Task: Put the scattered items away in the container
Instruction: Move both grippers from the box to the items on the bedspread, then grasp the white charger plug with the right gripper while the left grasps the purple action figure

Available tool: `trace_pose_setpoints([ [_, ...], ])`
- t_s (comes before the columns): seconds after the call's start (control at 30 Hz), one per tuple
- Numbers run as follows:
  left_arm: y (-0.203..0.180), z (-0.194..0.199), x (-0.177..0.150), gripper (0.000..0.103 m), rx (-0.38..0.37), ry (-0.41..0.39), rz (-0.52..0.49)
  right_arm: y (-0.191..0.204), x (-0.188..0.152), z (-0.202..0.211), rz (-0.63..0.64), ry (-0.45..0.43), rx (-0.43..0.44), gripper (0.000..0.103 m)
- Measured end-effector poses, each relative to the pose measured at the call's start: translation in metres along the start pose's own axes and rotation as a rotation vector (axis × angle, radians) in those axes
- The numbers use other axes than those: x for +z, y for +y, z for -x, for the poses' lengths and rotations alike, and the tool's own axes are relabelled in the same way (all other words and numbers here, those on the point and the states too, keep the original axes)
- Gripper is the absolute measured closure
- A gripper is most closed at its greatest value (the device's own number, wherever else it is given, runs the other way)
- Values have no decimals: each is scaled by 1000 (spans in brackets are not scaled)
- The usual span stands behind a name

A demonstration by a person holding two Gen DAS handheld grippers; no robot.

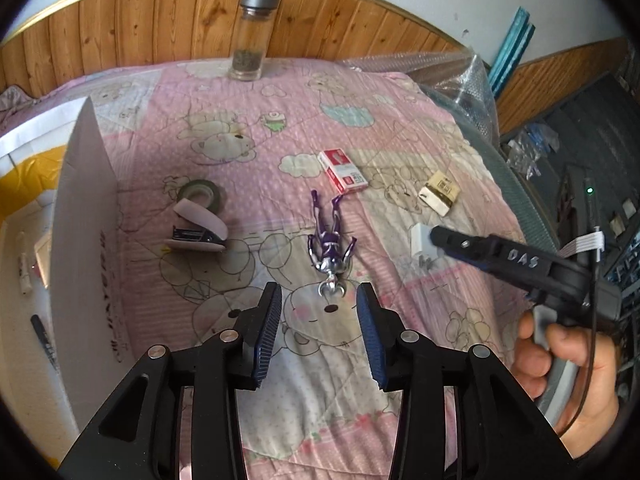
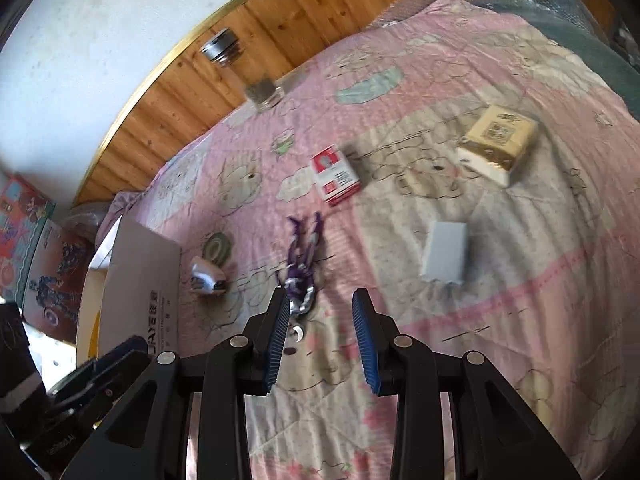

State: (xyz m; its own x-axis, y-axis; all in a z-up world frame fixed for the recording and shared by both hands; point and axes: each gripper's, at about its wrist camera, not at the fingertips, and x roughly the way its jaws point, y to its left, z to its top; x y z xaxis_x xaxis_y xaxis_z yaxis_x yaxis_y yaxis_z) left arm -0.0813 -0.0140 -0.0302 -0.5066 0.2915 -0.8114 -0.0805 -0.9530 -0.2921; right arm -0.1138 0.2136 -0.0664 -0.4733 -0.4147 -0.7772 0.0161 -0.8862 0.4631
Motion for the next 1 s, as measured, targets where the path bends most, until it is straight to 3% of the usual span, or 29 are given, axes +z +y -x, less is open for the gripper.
trace_pose_setpoints([
  [0.07,-2,-21,2,58,5,26,2,-28,10,6,-56,-30,-57,55],
  [0.23,-4,-68,8,56,35,57,34,-66,18,-6,-84,2,-133,50],
  [0.37,-2,-88,14,52,21,41,72,-61,19,-25,-2,38,-141,42],
  [0.53,-3,-112,17,47,49,44,65,-47,21,-44,125,53,-208,40],
  [0.73,-13,-120,20,38,69,-2,-12,-41,22,-60,200,45,-281,39],
  [0.8,-17,-123,21,39,75,-13,-40,-37,20,-61,229,40,-299,44],
  [0.83,-19,-125,21,42,81,-16,-56,-35,19,-62,254,39,-312,60],
  [0.87,-21,-126,21,56,103,-22,-67,-32,18,-62,281,33,-331,69],
  [0.93,-20,-126,22,70,121,-27,-74,-35,19,-60,277,32,-321,71],
  [1.0,-13,-123,24,70,89,-18,-31,-39,21,-56,248,29,-296,71],
])
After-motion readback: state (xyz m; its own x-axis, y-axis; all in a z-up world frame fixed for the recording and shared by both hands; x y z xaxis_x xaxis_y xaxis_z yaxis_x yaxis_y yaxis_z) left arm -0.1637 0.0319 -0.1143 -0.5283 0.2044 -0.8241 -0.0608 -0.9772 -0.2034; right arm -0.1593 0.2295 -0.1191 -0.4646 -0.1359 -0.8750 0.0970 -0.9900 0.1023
